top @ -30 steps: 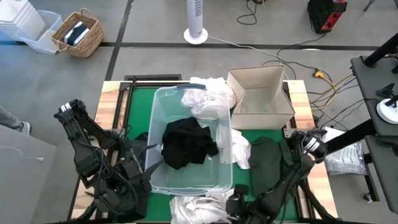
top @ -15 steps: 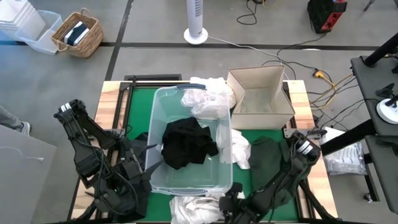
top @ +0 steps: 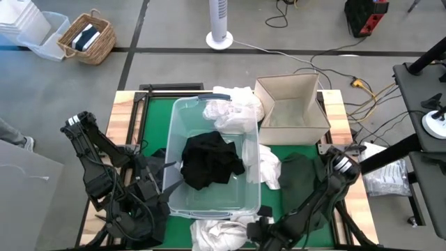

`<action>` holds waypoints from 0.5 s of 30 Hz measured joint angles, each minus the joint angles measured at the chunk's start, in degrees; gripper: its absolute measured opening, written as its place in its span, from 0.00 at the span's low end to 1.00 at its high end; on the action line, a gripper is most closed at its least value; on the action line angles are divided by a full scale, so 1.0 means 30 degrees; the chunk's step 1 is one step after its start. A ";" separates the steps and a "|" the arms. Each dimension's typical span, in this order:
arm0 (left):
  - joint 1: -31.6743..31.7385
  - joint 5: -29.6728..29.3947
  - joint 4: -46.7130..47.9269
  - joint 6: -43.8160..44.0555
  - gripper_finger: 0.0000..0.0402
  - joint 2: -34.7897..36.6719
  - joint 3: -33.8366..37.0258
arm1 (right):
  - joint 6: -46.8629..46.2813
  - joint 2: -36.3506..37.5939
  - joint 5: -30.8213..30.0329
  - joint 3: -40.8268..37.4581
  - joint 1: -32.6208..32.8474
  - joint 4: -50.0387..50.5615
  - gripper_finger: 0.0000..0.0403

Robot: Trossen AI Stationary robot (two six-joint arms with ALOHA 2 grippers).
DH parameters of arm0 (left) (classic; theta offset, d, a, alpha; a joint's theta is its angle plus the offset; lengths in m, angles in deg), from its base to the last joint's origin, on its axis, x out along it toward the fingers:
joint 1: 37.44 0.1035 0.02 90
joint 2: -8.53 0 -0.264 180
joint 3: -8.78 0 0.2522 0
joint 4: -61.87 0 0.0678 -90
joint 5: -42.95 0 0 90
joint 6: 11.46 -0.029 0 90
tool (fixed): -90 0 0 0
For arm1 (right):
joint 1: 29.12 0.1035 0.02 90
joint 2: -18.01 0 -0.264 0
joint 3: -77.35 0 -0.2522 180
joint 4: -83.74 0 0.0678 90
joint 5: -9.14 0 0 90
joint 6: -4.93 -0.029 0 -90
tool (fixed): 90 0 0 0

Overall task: Sort clothes
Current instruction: Put the white polo shirt into the laundry organizer

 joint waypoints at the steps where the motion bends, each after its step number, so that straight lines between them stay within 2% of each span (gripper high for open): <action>1: 0.0000 0.0003 0.0000 0.0000 0.62 0.0000 0.0000 | -0.0016 0.0094 0.0009 0.0000 0.0030 0.0007 0.05; 15: 0.0000 0.0466 0.0021 0.0001 0.62 0.0000 0.0007 | -0.0259 0.3229 -0.1370 0.0044 0.0935 0.0610 0.03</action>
